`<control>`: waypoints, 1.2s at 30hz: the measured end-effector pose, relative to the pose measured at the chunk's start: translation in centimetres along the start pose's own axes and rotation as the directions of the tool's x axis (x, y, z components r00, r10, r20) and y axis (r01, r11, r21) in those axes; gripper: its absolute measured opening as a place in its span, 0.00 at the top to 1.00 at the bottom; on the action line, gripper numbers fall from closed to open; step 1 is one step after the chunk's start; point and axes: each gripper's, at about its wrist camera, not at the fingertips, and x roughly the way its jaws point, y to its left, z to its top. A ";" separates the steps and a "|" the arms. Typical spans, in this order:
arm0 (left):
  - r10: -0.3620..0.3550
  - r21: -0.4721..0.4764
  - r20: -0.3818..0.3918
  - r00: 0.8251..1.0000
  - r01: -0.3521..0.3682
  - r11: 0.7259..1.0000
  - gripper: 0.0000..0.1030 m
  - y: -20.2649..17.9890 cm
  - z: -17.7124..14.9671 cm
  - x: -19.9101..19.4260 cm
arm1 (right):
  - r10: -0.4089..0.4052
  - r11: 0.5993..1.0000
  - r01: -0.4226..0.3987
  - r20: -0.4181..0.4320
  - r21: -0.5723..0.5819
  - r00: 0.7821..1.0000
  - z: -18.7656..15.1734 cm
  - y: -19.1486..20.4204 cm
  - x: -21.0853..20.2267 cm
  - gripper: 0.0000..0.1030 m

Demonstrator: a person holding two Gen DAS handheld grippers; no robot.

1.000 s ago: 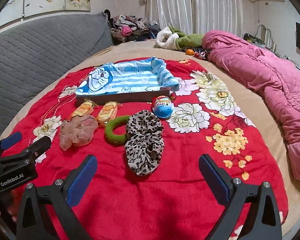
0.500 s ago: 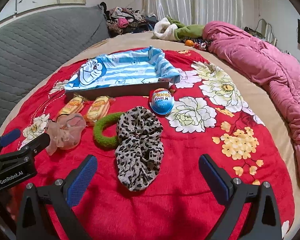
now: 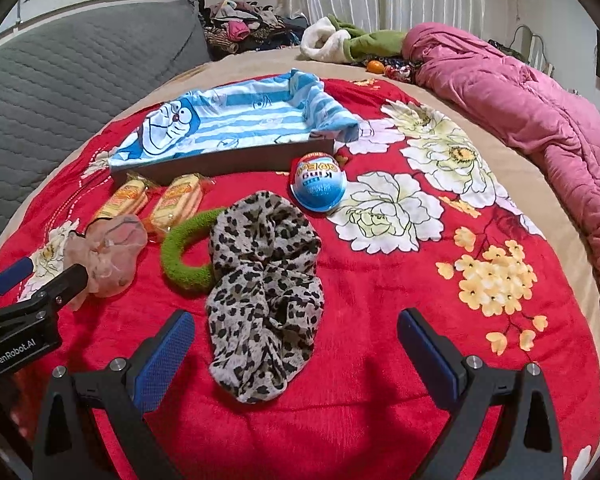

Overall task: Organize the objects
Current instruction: 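Move both tools toward the sheer beige and leopard-print scrunchies, then close left tool on the sheer beige scrunchie while right tool closes on the leopard-print scrunchie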

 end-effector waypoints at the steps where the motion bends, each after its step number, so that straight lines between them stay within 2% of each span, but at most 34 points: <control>1: 0.002 0.001 0.004 1.000 -0.002 1.000 0.00 0.0 -0.1 0.1 | -0.001 1.000 0.001 -0.003 0.003 1.000 0.0 -0.1 0.2 0.01; 10: -0.023 -0.013 -0.024 0.999 0.023 1.000 0.00 0.1 -0.1 1.5 | -0.005 1.000 0.005 -0.027 0.003 1.000 0.3 -0.2 1.5 0.01; 17: -0.026 -0.006 0.010 1.000 0.026 1.000 0.02 -0.1 0.2 1.4 | 0.012 1.000 -0.011 -0.053 0.022 0.998 0.4 -0.4 2.5 0.09; 19: -0.033 0.003 0.011 0.999 0.033 0.999 0.07 -0.3 0.2 1.4 | 0.019 0.999 -0.017 -0.059 0.028 0.998 0.3 -0.4 2.7 0.11; 21: -0.046 0.001 0.004 0.999 0.046 0.999 0.11 -0.3 0.2 1.5 | 0.029 0.999 -0.027 -0.064 0.032 0.998 0.2 -0.5 2.8 0.18; 23: -0.063 0.000 -0.013 0.998 0.063 0.998 0.22 -0.4 0.2 1.8 | 0.038 0.999 -0.036 -0.069 0.036 0.997 0.1 -0.5 2.9 0.24; 24: -0.078 -0.003 -0.023 0.997 0.078 0.997 0.33 -0.4 0.1 1.9 | 0.046 0.998 -0.043 -0.072 0.039 0.996 0.1 -0.5 3.0 0.28; 25: -0.092 -0.003 -0.032 0.995 0.092 0.996 0.39 -0.4 0.0 2.0 | 0.053 0.998 -0.050 -0.075 0.042 0.996 0.1 -0.5 3.1 0.30; 27: -0.106 0.016 -0.042 0.993 0.107 0.994 0.41 -0.7 -0.1 2.1 | 0.065 0.997 -0.062 -0.079 0.039 0.995 0.0 -0.4 3.2 0.38; 29: -0.103 0.033 -0.045 0.994 0.104 0.994 0.45 -0.9 -0.3 2.1 | 0.061 0.998 -0.059 -0.080 0.027 0.995 0.0 -0.1 3.2 0.40; 36: -0.133 0.054 -0.061 0.989 0.137 0.989 0.68 -1.3 -0.4 2.2 | 0.068 0.998 -0.067 -0.077 0.012 0.995 0.0 0.3 3.0 0.56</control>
